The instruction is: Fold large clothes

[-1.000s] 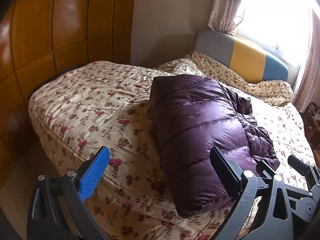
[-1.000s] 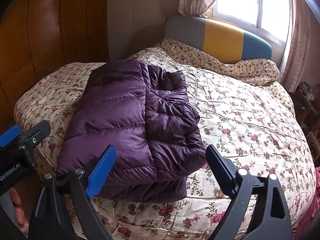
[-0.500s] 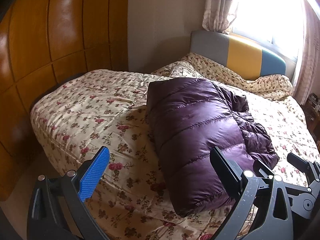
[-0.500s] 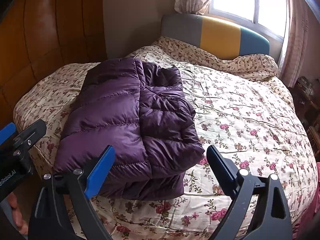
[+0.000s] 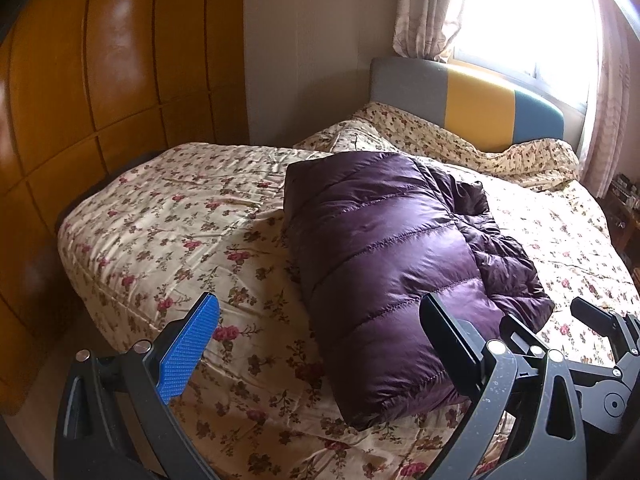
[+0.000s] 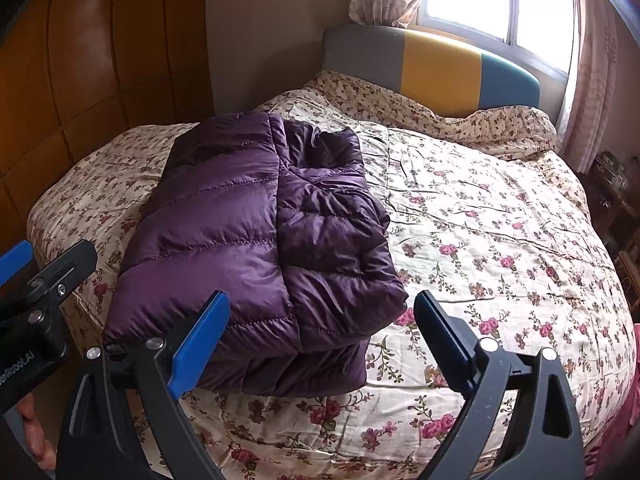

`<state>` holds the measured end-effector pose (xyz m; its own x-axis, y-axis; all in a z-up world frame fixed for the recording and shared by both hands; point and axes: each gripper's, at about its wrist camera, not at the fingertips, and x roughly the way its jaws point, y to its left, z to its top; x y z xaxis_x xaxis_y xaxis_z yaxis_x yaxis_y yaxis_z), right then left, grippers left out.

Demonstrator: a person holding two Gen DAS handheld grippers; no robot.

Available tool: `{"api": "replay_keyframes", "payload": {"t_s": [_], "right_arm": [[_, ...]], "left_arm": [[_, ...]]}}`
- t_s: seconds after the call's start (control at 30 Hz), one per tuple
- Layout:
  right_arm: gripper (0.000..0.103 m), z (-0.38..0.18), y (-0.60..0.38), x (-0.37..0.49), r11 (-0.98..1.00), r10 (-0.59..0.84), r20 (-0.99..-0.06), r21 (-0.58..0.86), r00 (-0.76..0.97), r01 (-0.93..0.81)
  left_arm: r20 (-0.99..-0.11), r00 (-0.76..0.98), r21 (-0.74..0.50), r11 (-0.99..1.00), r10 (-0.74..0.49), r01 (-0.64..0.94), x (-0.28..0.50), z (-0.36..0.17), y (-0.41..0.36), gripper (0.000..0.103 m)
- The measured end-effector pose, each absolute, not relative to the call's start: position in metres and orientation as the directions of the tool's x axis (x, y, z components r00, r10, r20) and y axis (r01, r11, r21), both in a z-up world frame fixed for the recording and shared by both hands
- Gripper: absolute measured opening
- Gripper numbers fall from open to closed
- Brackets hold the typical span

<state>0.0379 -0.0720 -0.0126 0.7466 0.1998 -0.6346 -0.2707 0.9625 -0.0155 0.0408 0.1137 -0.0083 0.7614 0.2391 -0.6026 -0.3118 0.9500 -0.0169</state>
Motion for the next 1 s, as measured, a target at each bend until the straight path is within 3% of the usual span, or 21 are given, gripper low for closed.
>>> {"api": "replay_keyframes", "payload": {"t_s": [1.0], "right_arm": [[0.094, -0.0109, -0.0690, 0.0347, 0.958, 0.208, -0.629, -0.023, 0.749, -0.285]], "left_arm": [[-0.580, 0.775, 0.000, 0.952, 0.250, -0.307, 0.0374, -0.0017, 0.1089, 0.099]]}}
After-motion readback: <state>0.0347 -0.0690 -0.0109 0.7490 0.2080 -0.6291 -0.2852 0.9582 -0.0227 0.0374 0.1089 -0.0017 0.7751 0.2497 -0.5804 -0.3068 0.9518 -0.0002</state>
